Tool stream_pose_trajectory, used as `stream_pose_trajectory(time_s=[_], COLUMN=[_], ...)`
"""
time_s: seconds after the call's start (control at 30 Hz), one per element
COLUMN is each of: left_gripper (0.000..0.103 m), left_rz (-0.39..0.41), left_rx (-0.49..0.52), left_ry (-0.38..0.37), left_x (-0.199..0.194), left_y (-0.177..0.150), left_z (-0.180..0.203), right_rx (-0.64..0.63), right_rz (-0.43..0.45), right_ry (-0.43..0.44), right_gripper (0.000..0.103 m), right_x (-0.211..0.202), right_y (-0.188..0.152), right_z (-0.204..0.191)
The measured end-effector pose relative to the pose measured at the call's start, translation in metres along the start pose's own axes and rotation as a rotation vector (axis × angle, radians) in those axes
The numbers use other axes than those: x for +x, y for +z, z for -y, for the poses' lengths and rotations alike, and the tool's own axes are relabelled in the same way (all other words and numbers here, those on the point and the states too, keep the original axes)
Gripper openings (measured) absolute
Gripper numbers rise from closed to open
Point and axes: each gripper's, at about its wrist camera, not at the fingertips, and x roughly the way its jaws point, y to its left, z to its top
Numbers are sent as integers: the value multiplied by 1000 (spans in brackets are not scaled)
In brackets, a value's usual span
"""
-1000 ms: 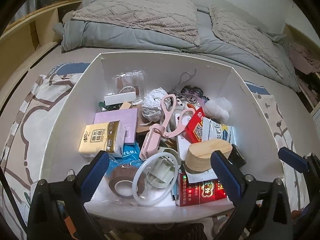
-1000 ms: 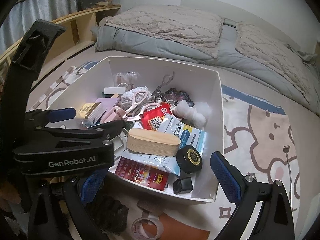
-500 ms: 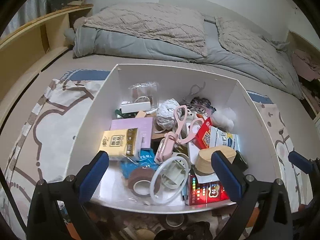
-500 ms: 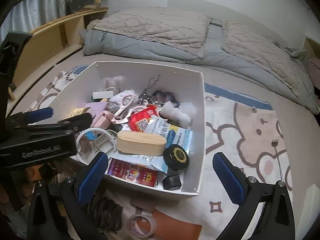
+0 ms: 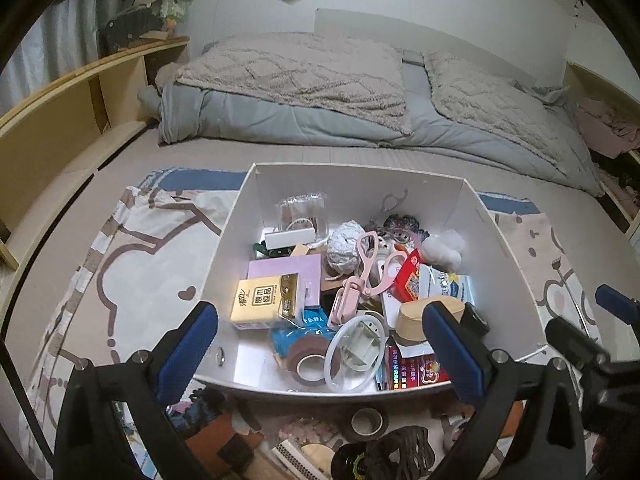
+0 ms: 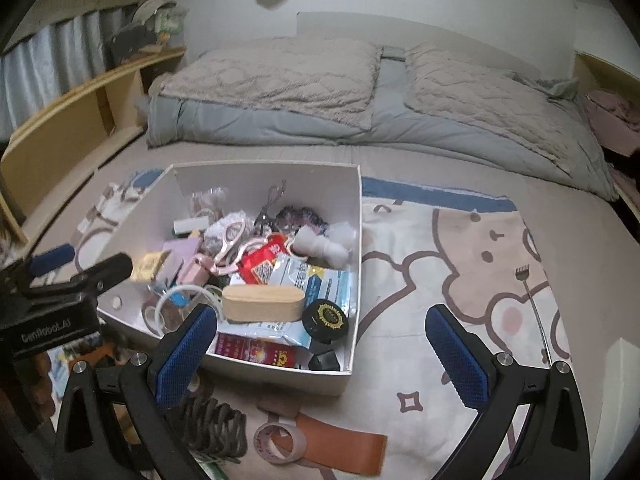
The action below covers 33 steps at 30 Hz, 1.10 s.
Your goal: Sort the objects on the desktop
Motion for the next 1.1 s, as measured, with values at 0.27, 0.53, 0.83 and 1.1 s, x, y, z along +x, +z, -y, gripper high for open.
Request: stream_pose_trajectory(time_s=[0.27, 0.53, 0.83, 1.1], left_gripper=[103, 103, 103, 103], left_rz=[84, 120, 158, 170], left_rx=[82, 99, 67, 59], left_ry=[57, 82, 72, 72], left_x=[-37, -77, -115, -144], left_y=[-3, -7, -10, -13], left_z=[4, 6, -5, -17], right_rx=[15, 14, 15, 20], right_rz=[58, 81, 95, 138], right_ry=[10, 11, 10, 12], right_gripper=[103, 103, 103, 103], right_x=[-31, -61, -86, -115], right_y=[5, 4, -6, -12], right_z=[-4, -11, -11, -12])
